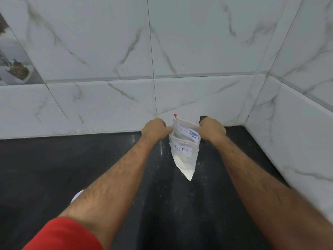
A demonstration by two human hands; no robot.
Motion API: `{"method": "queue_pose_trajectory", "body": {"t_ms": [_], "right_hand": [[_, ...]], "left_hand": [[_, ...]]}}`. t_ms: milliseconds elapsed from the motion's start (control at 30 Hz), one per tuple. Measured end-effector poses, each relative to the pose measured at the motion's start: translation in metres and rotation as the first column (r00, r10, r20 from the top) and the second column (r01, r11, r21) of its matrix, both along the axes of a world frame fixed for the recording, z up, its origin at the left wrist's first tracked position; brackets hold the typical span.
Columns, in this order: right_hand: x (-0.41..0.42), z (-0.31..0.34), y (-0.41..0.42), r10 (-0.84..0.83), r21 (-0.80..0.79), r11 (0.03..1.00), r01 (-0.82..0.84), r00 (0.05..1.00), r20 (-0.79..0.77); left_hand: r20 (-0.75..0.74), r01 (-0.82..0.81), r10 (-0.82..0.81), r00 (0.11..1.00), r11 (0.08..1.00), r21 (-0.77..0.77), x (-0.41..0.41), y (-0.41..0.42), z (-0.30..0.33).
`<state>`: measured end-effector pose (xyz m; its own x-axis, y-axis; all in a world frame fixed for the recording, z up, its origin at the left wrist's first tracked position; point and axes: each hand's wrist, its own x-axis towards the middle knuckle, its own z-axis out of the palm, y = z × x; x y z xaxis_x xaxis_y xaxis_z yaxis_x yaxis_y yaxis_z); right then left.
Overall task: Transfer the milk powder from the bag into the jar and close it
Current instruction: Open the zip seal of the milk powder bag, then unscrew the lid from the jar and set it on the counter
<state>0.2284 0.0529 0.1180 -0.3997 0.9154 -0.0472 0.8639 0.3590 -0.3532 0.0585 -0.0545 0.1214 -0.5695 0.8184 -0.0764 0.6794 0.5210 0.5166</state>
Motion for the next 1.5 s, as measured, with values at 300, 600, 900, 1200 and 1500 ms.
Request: {"method": "queue_pose_trajectory", "body": {"t_ms": [300, 600, 900, 1200, 1500], "right_hand": [[0.006, 0.004, -0.010, 0.034, -0.074, 0.996, -0.039, 0.997, -0.072], [0.005, 0.010, -0.025, 0.065, -0.120, 0.987, -0.103, 0.956, -0.286], [0.014, 0.007, -0.034, -0.021, 0.012, 1.000, 0.028, 0.926, -0.378], [-0.024, 0.022, -0.097, 0.216, 0.278, 0.957, -0.089, 0.856, -0.471], [-0.097, -0.039, -0.186, 0.316, 0.015, 0.936, -0.351, 0.821, -0.476]], "left_hand": [[-0.014, 0.028, -0.028, 1.000, 1.000, -0.008, 0.005, -0.007, -0.002], [-0.020, 0.030, -0.029, 0.999, 0.998, 0.057, 0.016, -0.025, -0.002], [0.062, 0.031, -0.039, 0.997, 0.990, 0.137, 0.006, -0.050, -0.008], [0.119, 0.084, -0.112, 0.987, 0.972, 0.219, -0.019, -0.091, -0.008], [0.178, -0.040, 0.008, 0.984, 0.984, 0.173, -0.105, -0.217, -0.033]]}}
